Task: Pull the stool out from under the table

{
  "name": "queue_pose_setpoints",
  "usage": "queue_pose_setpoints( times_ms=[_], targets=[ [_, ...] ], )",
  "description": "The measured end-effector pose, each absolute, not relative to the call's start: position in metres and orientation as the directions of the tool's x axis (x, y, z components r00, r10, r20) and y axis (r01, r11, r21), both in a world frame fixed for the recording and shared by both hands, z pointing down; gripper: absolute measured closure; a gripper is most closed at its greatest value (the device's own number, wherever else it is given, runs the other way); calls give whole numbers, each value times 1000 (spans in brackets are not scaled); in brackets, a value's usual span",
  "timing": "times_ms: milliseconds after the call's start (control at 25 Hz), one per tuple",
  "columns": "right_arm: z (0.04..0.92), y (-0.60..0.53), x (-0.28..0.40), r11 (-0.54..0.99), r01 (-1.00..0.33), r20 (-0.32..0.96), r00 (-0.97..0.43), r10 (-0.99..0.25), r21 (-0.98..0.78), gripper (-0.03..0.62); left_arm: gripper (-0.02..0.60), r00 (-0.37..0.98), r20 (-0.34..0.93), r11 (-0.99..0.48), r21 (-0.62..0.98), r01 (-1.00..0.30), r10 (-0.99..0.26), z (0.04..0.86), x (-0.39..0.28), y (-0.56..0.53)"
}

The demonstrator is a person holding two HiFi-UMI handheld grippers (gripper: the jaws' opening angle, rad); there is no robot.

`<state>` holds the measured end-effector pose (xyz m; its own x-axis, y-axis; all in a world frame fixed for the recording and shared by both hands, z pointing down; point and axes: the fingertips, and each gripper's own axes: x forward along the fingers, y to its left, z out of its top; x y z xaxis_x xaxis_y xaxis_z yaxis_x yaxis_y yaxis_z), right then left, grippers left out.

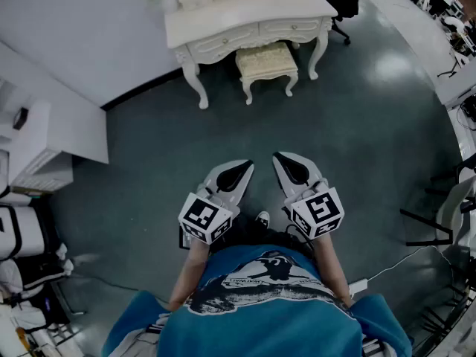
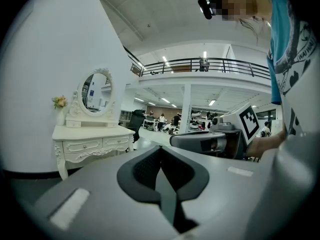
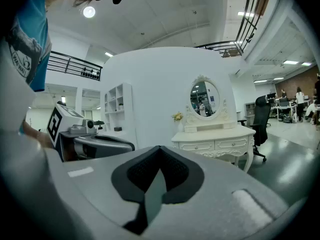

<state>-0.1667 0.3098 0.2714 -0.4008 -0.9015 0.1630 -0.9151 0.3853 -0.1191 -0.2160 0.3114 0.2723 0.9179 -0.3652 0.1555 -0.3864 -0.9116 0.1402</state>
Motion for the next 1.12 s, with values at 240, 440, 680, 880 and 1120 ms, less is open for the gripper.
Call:
queue_pose_setpoints(
  times_ms=[240, 440, 680, 880, 1120],
  targets=[
    [276, 313, -165, 383, -913, 170, -403, -899, -141, 592, 583, 919, 151, -912, 141, -385, -364, 272, -213, 313],
    [277, 320, -170, 391, -905, 166, -417, -894, -169, 592, 583, 918, 163, -914, 130, -384, -363, 271, -215, 318],
    [282, 323, -170, 373, -909, 167, -403, -900, -185, 592, 583, 917, 184, -916, 131, -380, -354, 275, -217, 318],
    [283, 319, -162, 349, -911, 161, -387, -908, -221, 592, 583, 925, 186, -925, 130, -358, -332, 275, -208, 314],
    [290, 303, -145, 315, -919, 173, -359, -917, -236, 592, 581, 932, 190, -932, 137, -335, -307, 278, -191, 294]
  ],
)
